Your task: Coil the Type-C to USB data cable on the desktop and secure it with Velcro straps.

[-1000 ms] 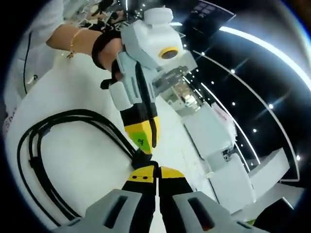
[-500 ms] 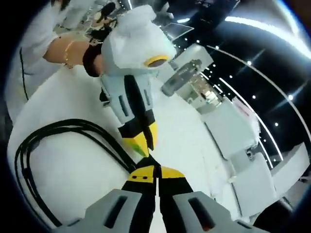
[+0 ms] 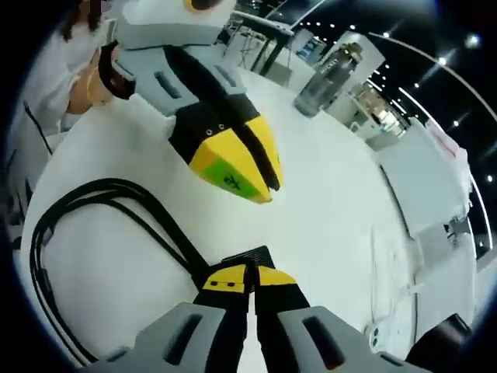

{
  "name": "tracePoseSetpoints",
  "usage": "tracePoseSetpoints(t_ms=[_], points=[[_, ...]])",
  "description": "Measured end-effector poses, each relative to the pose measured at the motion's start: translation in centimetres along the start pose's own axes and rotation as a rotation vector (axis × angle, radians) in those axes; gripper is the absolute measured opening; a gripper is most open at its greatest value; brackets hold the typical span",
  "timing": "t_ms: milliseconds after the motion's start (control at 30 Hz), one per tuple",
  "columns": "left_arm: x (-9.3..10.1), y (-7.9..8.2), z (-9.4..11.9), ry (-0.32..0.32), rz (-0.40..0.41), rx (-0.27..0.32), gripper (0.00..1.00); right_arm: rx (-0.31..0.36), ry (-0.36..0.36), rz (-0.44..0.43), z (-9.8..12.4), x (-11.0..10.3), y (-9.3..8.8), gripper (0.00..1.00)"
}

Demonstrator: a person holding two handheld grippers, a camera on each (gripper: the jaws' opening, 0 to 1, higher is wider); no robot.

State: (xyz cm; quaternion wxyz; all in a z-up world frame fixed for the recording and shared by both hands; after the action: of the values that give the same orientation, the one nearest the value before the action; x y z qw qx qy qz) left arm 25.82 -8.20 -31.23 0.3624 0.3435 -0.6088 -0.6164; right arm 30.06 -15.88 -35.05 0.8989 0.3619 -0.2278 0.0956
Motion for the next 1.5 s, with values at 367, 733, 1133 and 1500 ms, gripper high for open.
tracePoseSetpoints(t_ms=[367,733,1133,1500], points=[[0.3,0.8,0.6,-0.003,0.013,0.029,0.08,0.096,-0.107,-0.245,-0.2,1.7,-0.9,0.12],[-0.5,0.6,0.6,0.035,0.014,0.022,0.08,0.152,-0.039,-0.316,-1.1,0.9,-0.4,0.01],[-1.8,0.3,0.6,0.087,0.026,0.025,0.08,0.454,0.077,-0.367,1.9,1.0,0.7,0.11],[-2.4,0.3,0.5,0.108,0.029,0.033,0.08,0.36,0.187,-0.298,0.9,-0.8,-1.1,0.15]])
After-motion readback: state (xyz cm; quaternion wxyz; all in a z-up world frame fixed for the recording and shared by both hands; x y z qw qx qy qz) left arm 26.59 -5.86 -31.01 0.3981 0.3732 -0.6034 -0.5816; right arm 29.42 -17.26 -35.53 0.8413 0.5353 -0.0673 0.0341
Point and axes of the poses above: the point that each gripper's makers call its tool centre point, and the gripper's own axes: z roughly backward along the fingers, x roughly to its right, y roughly out of its top, the point moved 4 cm from there along z, roughly backward along the fingers, and after that the axes turned 5 degrees about x, right-handed, at the moved point
